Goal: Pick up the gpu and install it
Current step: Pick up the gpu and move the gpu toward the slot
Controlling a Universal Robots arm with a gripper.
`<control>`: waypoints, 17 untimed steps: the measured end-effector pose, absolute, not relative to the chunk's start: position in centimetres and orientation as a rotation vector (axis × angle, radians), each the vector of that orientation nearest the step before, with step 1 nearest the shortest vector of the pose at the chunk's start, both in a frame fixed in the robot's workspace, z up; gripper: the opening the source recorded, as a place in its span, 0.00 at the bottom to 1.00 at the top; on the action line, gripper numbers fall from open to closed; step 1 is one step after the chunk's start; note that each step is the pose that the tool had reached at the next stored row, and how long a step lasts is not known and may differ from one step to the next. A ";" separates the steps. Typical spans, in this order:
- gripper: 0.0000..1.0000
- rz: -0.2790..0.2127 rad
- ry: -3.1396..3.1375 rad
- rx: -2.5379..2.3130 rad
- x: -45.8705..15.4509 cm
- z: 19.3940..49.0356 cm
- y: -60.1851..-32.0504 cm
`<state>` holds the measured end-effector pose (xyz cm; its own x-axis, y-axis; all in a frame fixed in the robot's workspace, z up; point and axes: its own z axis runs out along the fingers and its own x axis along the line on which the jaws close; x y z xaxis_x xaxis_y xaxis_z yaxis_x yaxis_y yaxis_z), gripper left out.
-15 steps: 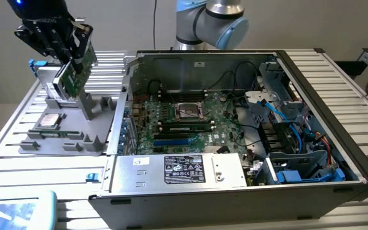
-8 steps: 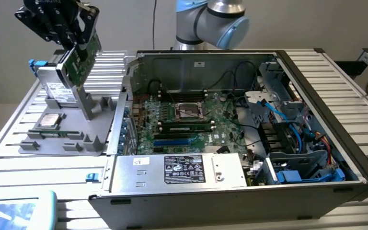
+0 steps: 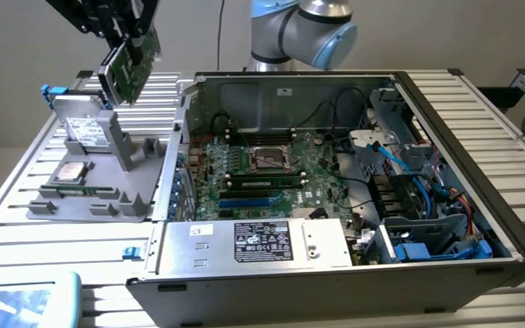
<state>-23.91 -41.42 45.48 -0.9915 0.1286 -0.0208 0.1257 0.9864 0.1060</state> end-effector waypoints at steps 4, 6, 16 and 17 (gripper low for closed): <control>0.27 0.164 3.113 0.200 -22.5 45.8 -41.4; 0.27 0.163 3.119 0.201 -21.8 45.8 -41.4; 0.27 0.163 3.127 0.202 -17.4 45.8 -41.5; 0.27 0.163 3.127 0.202 -16.9 45.8 -41.5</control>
